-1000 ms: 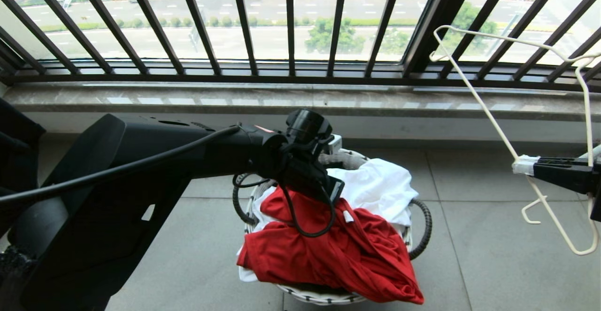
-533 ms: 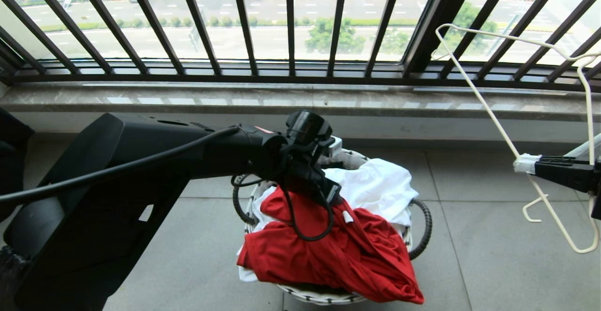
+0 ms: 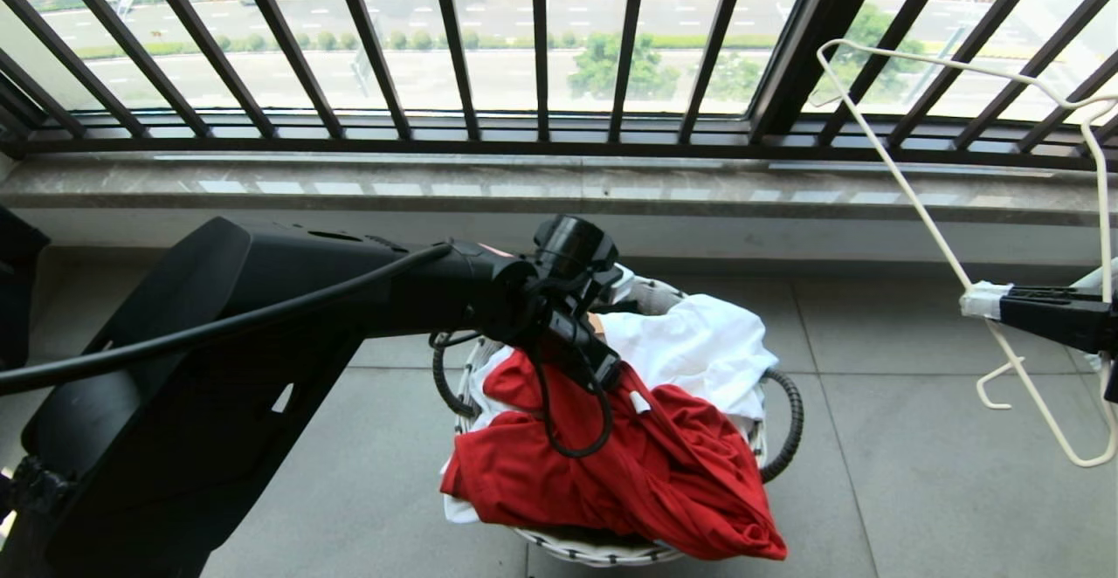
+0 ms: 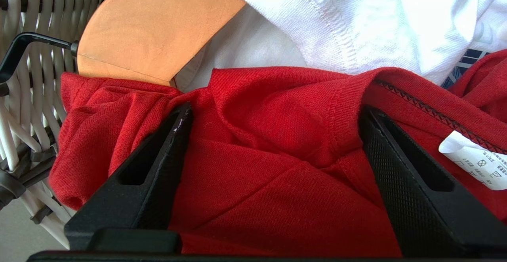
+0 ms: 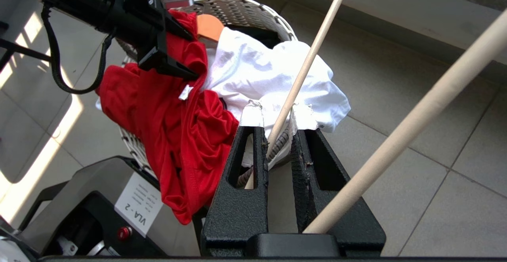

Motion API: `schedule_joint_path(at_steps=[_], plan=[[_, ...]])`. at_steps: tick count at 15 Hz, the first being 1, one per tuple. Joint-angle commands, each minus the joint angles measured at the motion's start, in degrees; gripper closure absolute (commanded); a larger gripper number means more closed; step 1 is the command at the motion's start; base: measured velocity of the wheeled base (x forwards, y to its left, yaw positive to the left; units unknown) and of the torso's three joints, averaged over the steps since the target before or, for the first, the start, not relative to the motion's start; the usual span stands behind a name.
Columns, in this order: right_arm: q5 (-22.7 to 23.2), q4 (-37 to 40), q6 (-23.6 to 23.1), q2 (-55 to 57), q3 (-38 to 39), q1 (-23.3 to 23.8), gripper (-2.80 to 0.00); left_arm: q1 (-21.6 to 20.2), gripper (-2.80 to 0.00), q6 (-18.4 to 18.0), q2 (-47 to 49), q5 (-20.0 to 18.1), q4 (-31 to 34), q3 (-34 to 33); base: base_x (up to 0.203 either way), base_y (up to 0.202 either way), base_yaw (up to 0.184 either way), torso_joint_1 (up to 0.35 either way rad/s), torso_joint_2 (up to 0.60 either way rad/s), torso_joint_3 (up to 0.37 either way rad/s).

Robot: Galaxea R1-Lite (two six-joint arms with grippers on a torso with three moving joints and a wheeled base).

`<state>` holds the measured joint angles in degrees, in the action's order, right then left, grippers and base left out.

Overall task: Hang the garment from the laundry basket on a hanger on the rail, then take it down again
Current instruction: Pick up clothes from the basket

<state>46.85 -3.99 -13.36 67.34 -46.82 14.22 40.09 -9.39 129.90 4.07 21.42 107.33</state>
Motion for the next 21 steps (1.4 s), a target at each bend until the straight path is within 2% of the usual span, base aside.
schedule_joint_path(at_steps=[1, 5, 8, 12, 13, 15, 21], plan=[[0.3, 0.0, -0.2, -0.1, 0.0, 0.1, 0.0, 0.0, -2.8, 0.0, -0.1, 0.1, -0.1, 0.1, 0.0, 0.0, 0.0, 0.0, 0.0, 0.0], [0.3, 0.0, -0.2, -0.1, -0.1, 0.2, 0.0, 0.1, -2.8, -0.6, -0.6, 2.2, -1.1, 0.4, 0.0, 0.0, 0.0, 0.0, 0.0, 0.0], [0.3, 0.0, -0.2, -0.1, -0.1, 0.2, 0.0, 0.1, -2.8, -4.6, -0.7, 7.7, -3.4, 0.1, 0.0, 0.0, 0.0, 0.0, 0.0, 0.0], [0.3, 0.0, -0.1, 0.0, -0.4, 0.3, 0.0, 0.5, -2.8, -5.4, -1.1, 8.1, -3.4, 0.2, 0.0, 0.0, 0.0, 0.0, 0.0, 0.0], [0.3, 0.0, -0.1, 0.0, -0.4, 0.3, 0.0, 0.6, 0.0, -5.4, -1.1, 8.4, -3.5, 0.2, 0.0, 0.0, 0.0, 0.0, 0.0, 0.0], [0.3, 0.0, -0.1, 0.0, -0.4, 0.4, 0.0, 0.8, 0.0, -5.5, -1.1, 9.5, -3.5, 0.3, 0.0, 0.0, 0.0, 0.0, 0.0, 0.0], [0.3, 0.0, -0.1, 0.0, -0.4, 0.4, 0.0, 0.8, 0.0, -5.5, -2.1, 9.5, -3.5, 0.1, 0.0, 0.0, 0.0, 0.0, 0.0, 0.0]])
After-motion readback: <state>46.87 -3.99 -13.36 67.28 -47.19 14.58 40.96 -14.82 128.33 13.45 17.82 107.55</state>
